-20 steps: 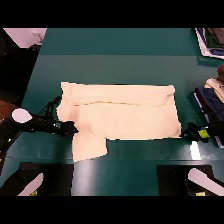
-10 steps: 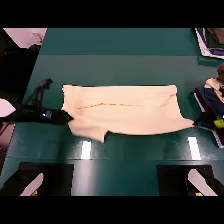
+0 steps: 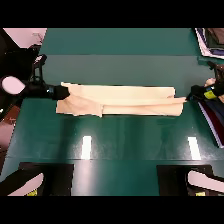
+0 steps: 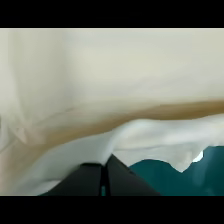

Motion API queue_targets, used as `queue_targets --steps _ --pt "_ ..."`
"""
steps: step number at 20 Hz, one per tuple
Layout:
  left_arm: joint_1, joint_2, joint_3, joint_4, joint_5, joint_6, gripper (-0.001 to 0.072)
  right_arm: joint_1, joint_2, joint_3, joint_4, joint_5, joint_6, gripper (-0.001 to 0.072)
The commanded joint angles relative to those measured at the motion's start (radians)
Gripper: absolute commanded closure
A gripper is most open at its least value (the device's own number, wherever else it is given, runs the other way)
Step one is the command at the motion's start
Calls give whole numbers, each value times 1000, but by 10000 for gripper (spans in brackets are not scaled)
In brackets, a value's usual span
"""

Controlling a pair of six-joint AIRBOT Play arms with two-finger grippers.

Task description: Fold the shirts.

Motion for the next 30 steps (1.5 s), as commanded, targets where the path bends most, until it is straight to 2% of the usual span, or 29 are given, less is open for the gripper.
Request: queue_targets --steps 1,6,7,8,9,10,16,17,18,19,22,24,28,29,30 --pt "1 -180 106 11 81 -2 676 40 -140 156 13 -13 18 696" --pt "1 -298 211 11 130 -4 675 39 -297 319 137 -24 18 694" --pt "1 -298 211 11 148 -5 651 39 -323 342 160 -35 18 610" --pt "1 -298 211 10 161 -6 370 34 -347 365 188 -56 18 281" --pt "1 -297 211 11 166 -10 62 25 -367 388 219 -73 17 98" --pt "1 -296 217 12 159 -22 49 12 -382 408 251 -69 15 99" --pt "1 -293 323 3 -55 -21 69 -93 -383 344 260 169 -98 98" --pt "1 -293 323 -5 -68 -21 245 -113 -383 302 264 171 -98 68" --pt "1 -293 322 -8 -78 -20 489 -124 -383 261 266 170 -98 -4" --pt "1 -293 322 -10 -79 -20 632 -134 -383 215 281 166 -103 -4" --pt "-1 -295 322 -20 -77 -21 645 -141 -383 97 372 94 -169 -4" --pt "-1 -298 322 -23 -80 -21 645 -137 -389 37 392 27 -171 -1" --pt "-1 -298 322 -29 -80 -21 645 -104 -437 18 393 19 -204 46" --pt "-1 -298 322 -37 -79 -21 646 -89 -446 19 393 15 -208 84" --pt "-1 -298 322 -48 -80 -21 646 -72 -451 19 393 6 -216 194"
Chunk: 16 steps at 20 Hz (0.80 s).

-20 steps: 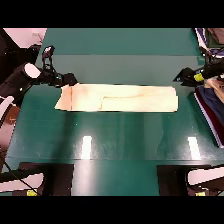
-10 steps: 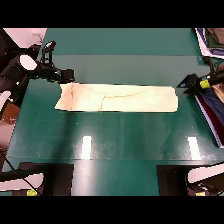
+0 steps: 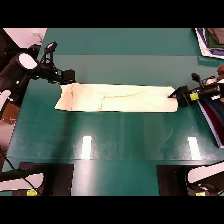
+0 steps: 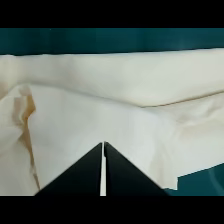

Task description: Fold the shirts.

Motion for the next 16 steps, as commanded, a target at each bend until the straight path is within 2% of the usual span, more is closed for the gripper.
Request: queue_targets --steps 1,2,3,4,9,16 --pt "0 0 1 -33 -2 0 650 45 -23 -16 -5 -45 -40 296" --pt "0 0 1 -44 -4 0 677 55 -23 -16 -5 -49 -57 426" --pt "-3 -3 2 -53 -7 0 676 62 -23 -16 -5 -51 -78 611" --pt "-11 -7 2 -61 -10 0 677 64 -23 -16 -5 -45 -90 694" --pt "-127 -100 40 -85 22 1 677 64 82 -13 -6 -14 -76 697" --pt "-335 -370 311 -97 29 0 677 126 262 261 -5 67 93 698"
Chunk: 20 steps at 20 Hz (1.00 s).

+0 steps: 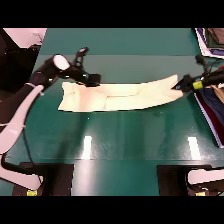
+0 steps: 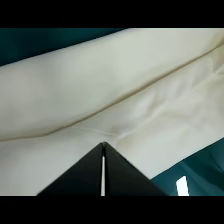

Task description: Fold the shirts.

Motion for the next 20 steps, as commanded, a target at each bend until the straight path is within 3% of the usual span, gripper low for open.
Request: queue_targets --steps 1,10,20 --pt "-105 -135 131 -17 6 0 677 58 64 146 3 53 98 698" --pt "-245 -318 231 -113 76 0 677 330 60 433 2 48 142 698" --pt "-185 -257 266 -48 -21 1 678 397 60 479 1 -11 116 698"
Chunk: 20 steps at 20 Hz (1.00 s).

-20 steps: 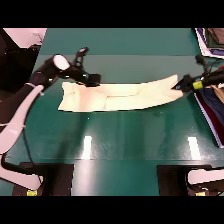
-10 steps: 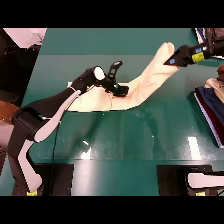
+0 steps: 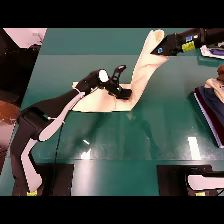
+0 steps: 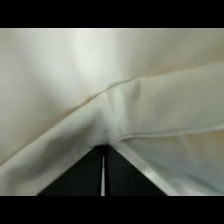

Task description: Fold the shirts.

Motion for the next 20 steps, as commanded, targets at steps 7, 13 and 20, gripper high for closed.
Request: queue_targets --steps 7,13,20 --pt "306 285 18 232 -120 2 676 140 -57 6 2 -35 -44 697" --pt "565 457 18 242 -230 80 676 438 -282 13 185 -368 -214 695" --pt "671 500 19 241 -319 79 676 593 -475 111 180 -530 -253 144"
